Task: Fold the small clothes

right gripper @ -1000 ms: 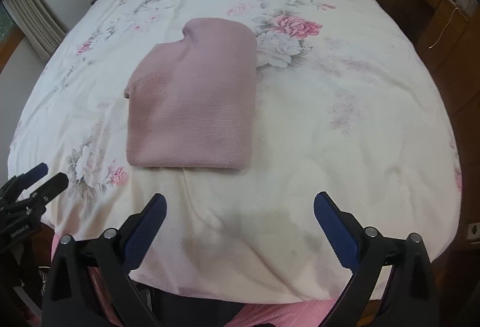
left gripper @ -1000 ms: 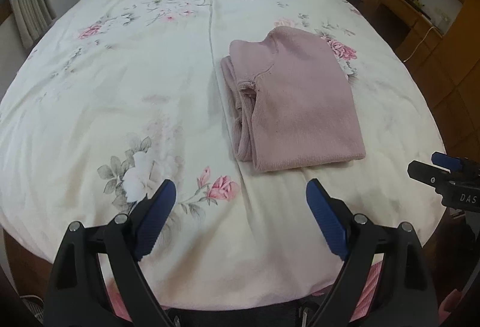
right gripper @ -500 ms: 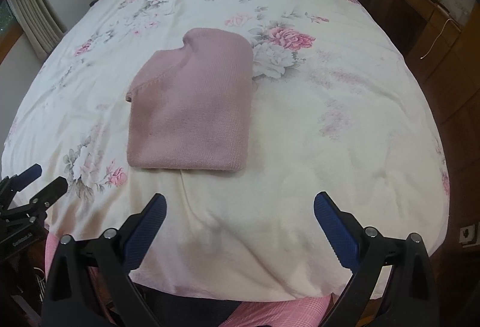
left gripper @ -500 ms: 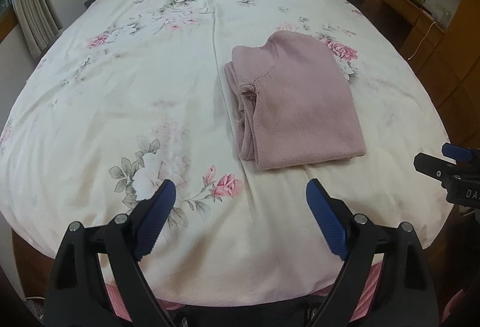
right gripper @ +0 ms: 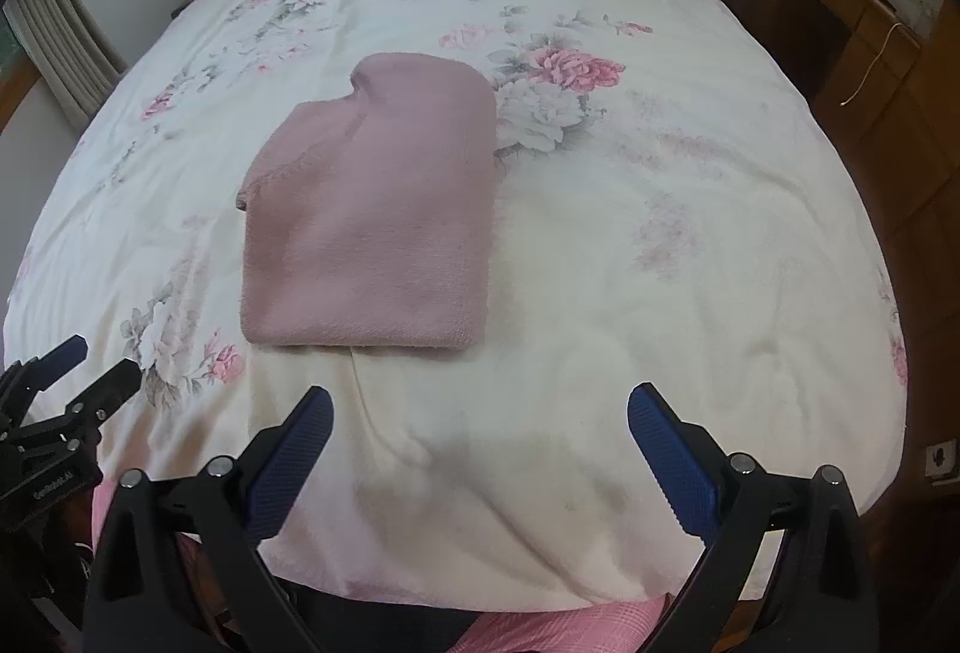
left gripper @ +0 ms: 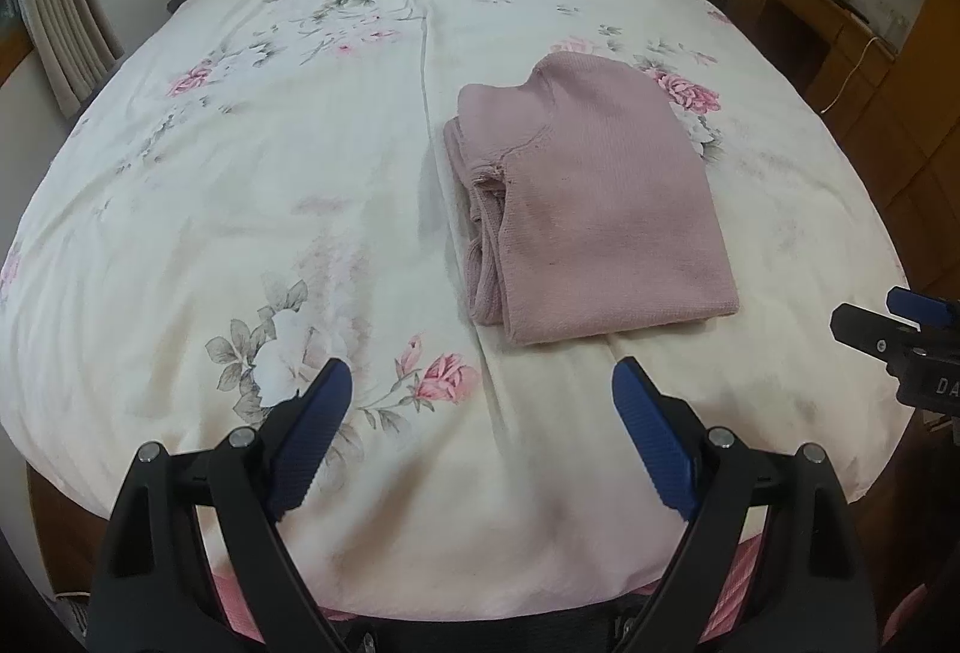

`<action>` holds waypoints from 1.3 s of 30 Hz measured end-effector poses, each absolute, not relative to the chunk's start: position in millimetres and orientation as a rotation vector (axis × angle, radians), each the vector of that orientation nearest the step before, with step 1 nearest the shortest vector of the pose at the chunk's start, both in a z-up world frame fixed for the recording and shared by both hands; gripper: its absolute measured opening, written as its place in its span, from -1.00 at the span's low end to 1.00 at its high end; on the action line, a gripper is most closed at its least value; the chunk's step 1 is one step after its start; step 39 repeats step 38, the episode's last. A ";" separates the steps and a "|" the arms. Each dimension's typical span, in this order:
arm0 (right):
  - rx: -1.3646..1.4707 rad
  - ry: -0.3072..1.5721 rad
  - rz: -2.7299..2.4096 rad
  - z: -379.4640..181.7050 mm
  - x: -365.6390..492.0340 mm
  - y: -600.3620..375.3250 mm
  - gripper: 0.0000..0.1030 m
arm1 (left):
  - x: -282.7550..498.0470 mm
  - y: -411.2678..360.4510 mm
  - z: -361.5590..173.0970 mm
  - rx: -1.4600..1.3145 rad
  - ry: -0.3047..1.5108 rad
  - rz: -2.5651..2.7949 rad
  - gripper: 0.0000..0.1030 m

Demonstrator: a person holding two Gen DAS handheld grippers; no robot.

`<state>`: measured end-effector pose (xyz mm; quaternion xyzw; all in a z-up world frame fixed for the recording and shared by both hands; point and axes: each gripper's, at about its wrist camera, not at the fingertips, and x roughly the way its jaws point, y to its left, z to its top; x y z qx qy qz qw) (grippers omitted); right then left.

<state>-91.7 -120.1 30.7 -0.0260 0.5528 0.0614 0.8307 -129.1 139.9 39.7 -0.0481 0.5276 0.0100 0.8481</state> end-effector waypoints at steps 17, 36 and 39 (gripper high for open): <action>-0.050 1.172 0.112 18.4 -84.0 -125.7 0.92 | -121.9 130.3 33.2 -0.083 1.120 0.027 0.71; -0.032 1.165 0.100 16.6 -87.8 -125.2 0.92 | -120.8 130.5 31.3 -0.079 1.121 0.028 0.71; -0.031 1.163 0.093 16.6 -90.2 -124.1 0.92 | -120.5 130.7 31.2 -0.079 1.122 0.028 0.71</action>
